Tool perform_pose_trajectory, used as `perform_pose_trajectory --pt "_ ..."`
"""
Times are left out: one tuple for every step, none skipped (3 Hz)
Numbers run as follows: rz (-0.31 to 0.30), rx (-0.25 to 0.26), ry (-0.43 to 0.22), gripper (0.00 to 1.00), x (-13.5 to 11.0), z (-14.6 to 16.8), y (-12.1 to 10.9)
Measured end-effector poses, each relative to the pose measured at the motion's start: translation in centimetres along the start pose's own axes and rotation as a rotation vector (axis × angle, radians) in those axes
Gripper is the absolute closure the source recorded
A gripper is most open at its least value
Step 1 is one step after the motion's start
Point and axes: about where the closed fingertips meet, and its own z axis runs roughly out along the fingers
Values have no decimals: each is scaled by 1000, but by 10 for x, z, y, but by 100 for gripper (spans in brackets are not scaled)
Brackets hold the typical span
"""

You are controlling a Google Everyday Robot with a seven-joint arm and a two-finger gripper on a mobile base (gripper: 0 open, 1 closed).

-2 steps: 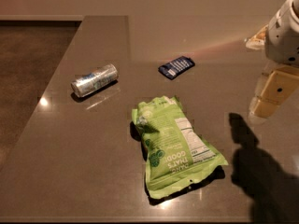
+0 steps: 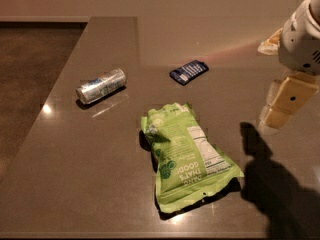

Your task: Pick green rice chip bag

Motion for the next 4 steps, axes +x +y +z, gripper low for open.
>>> perform_pose_trajectory --pt "43 -53 -52 0 -11 11 10" --pt "79 -122 -92 0 -24 28 24" --pt "98 -169 -127 0 -42 43 39" --pt "124 -197 -144 0 -72 63 57"
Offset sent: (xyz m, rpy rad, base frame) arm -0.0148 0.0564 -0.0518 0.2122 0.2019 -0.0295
